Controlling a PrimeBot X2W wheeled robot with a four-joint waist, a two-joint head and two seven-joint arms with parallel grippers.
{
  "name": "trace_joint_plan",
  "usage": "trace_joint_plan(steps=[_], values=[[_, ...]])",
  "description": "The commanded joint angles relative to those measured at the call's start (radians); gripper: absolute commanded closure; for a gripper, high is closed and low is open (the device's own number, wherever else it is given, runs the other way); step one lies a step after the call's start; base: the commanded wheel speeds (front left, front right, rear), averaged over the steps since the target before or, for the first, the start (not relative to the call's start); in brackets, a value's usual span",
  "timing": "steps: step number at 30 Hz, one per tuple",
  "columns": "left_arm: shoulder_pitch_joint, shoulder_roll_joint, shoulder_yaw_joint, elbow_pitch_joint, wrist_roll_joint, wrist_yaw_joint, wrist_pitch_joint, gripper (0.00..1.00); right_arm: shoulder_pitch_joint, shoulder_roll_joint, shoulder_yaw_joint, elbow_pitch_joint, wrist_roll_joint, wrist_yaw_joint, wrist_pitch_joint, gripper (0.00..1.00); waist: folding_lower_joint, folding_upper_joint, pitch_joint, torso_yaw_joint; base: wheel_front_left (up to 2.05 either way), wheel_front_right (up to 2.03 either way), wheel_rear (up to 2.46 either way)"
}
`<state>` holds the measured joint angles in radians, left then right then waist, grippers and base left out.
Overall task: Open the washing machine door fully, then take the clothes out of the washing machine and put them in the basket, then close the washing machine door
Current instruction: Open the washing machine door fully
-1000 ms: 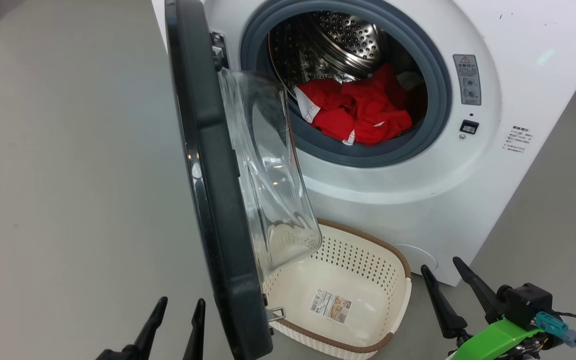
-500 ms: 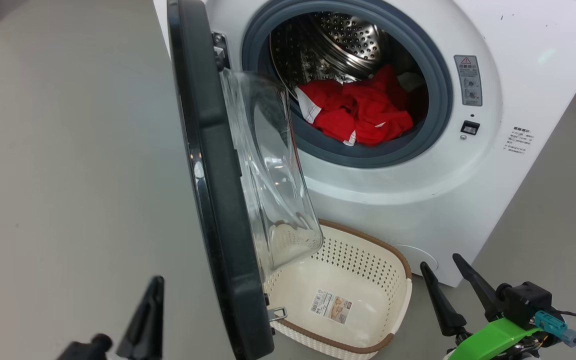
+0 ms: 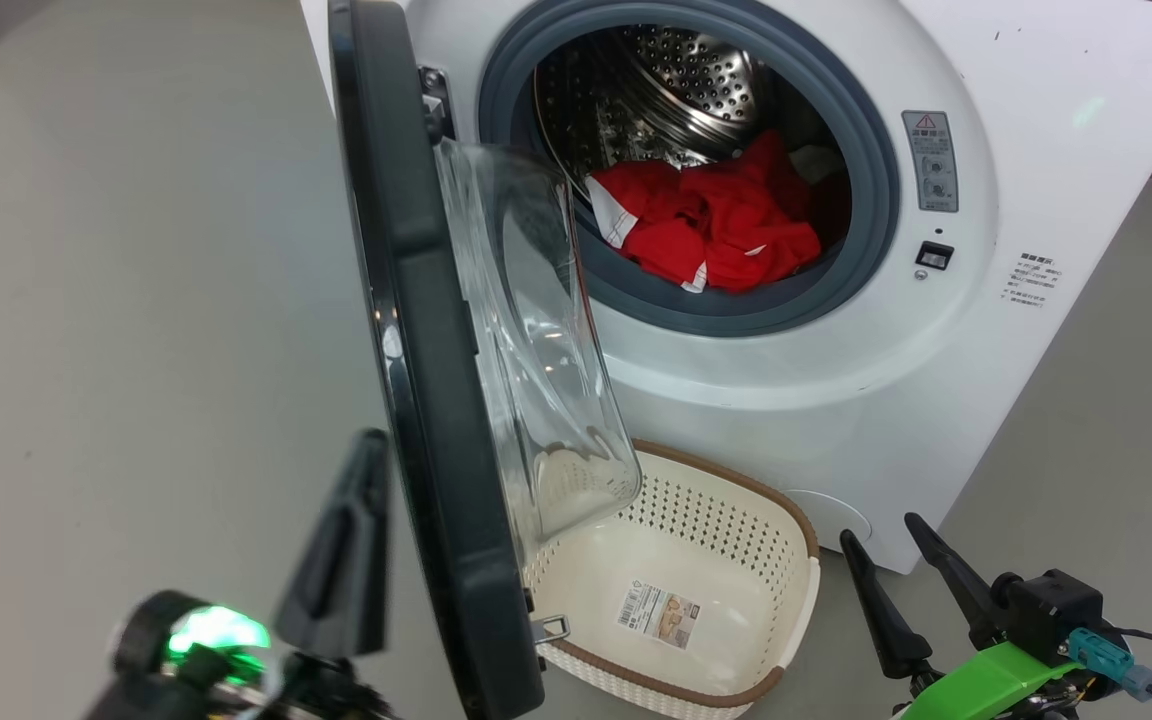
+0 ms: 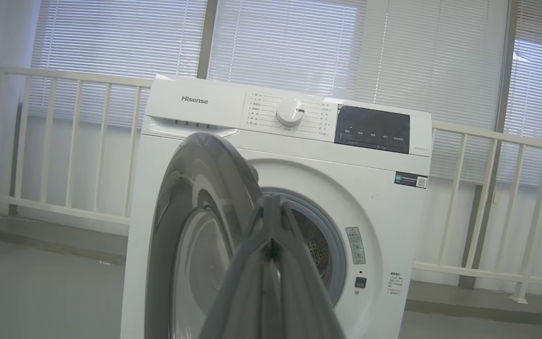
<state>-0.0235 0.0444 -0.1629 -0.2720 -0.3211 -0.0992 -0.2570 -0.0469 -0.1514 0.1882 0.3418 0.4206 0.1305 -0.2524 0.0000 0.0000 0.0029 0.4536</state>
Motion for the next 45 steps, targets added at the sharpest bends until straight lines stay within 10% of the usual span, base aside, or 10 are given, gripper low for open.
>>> trace_joint_plan(steps=[1, 23, 45], values=[[-0.017, 0.006, -0.016, -0.027, 0.019, -0.016, -0.005, 1.00, -0.017, -0.005, 0.020, -0.028, -0.006, 0.000, -0.009, 0.00, 0.0000, 0.0000, 0.000, -0.003, 0.00, 0.00, 0.00], [-0.008, 0.024, -0.244, 0.424, -0.045, -0.027, -0.005, 1.00, -0.021, -0.009, 0.029, -0.027, -0.002, 0.000, -0.009, 0.00, 0.0000, 0.0000, 0.008, -0.010, 0.00, 0.00, 0.00], [0.026, 0.011, -0.191, 0.388, -0.009, 0.160, 0.007, 1.00, -0.032, -0.014, 0.030, -0.024, -0.003, 0.000, -0.009, 0.00, 0.0000, 0.0000, 0.017, 0.013, 0.00, 0.00, 0.00]])
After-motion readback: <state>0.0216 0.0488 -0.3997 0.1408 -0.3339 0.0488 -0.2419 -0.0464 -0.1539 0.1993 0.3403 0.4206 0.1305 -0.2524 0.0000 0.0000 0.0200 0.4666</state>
